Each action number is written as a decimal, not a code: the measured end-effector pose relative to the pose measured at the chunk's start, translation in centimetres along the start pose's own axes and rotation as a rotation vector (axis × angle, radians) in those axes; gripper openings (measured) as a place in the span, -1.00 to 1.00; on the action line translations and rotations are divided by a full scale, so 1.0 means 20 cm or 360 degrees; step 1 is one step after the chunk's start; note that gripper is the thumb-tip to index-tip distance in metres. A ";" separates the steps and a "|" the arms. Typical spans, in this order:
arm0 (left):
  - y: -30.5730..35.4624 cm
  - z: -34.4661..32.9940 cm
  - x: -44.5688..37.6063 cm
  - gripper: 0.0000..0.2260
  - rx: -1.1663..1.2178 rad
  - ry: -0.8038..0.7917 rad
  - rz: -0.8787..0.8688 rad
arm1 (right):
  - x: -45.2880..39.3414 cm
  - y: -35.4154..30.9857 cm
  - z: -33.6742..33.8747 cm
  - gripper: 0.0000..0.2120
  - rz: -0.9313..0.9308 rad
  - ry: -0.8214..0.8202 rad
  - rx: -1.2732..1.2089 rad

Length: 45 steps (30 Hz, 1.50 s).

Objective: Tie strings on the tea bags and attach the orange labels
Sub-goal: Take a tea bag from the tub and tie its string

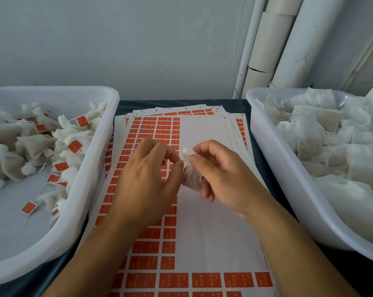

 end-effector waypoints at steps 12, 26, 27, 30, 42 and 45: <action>-0.04 0.04 -0.02 -0.87 -0.0333 0.0161 0.0085 | 0.01 0.00 0.05 -0.56 0.0110 -0.0074 0.0100; -0.07 0.00 -0.03 -0.89 -0.0432 0.0203 0.0159 | -0.01 0.07 0.07 -0.59 0.0117 -0.0047 0.0510; -0.07 0.00 -0.03 -0.89 -0.0447 0.0198 0.0143 | -0.01 0.08 0.07 -0.59 0.0105 -0.0045 0.0524; -0.08 0.00 -0.03 -0.88 -0.0469 0.0181 0.0113 | -0.01 0.09 0.08 -0.59 0.0069 -0.0077 0.0554; -0.09 -0.01 -0.01 -0.86 -0.0386 -0.0144 0.0159 | 0.14 0.02 0.10 -0.55 -0.0050 -0.0004 0.0669; -0.08 0.00 -0.01 -0.74 -0.0313 -0.0252 0.0191 | 0.30 0.03 0.18 -0.67 -0.0059 0.0219 0.0738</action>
Point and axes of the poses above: each hand's wrist, its own x-axis away from the middle knuckle, its own z-axis out of the back of the hand, y = z × x, the point moved 1 cm from there along -x, towards the middle knuckle, and after that the axes turned 9 degrees about -x, right-handed, at the moved point
